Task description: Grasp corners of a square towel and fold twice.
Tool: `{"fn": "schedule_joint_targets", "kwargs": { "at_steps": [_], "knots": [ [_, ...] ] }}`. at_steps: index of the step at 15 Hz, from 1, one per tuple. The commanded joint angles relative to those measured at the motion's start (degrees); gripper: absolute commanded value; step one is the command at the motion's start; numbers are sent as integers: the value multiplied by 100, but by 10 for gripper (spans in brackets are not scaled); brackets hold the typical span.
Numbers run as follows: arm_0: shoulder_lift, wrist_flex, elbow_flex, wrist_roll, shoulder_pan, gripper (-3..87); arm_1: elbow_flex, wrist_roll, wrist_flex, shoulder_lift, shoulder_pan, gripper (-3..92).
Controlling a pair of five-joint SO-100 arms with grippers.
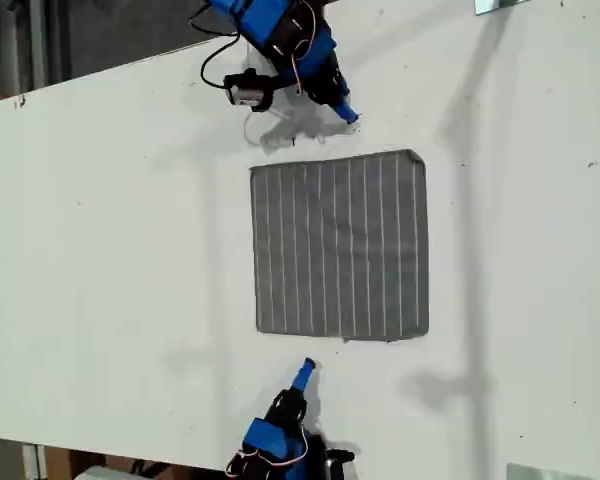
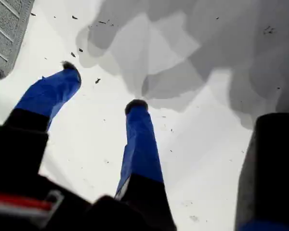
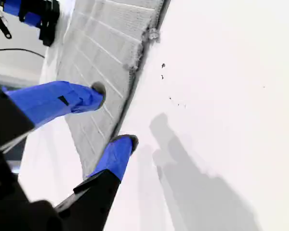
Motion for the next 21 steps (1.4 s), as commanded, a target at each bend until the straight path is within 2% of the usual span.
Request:
{"fn": "schedule_joint_targets", "kwargs": {
  "at_steps": [1, 3, 5, 7, 10, 11, 12, 14, 15, 16, 18, 21],
  "knots": [
    [35, 26, 9, -2769, -545, 98, -229, -3278, 1986, 3955, 2610, 81],
    [35, 149, -88, -3103, -1195, 87, -149, -3296, 1898, 3937, 2944, 49],
    [35, 299, -193, -3270, -1881, 95, -114, -3305, 1854, 3937, 3067, 86],
    [35, 185, -114, -2540, -2760, 71, 185, -3208, 1705, 3929, 3182, 90],
    [-114, 123, -343, -1934, -2689, 76, -360, -3410, 1731, 3419, 3560, 154],
    [-835, -35, -686, -1978, -2505, 75, -1143, -3647, 1564, 1969, 3762, 164],
    [-2373, -527, -1116, -2004, -2224, 75, -2417, -3797, 1336, -272, 3656, 191],
    [-6021, -1564, -2109, -1969, -1837, 81, -5133, -3753, 1415, -4307, 2637, 258],
    [-6829, -1670, -2514, -1854, -1811, 83, -6003, -3577, 1503, -5414, 2030, 312],
    [-6812, -1837, -2496, -1573, -1890, 84, -6407, -3226, 1485, -5924, 1433, 327],
    [-6056, -1898, -2030, -1283, -2074, 87, -6372, -2364, 853, -6100, 396, 329],
    [-4746, -1696, -1415, -1301, -2188, 87, -7128, -1731, 519, -7049, -448, 333]
  ]
}}
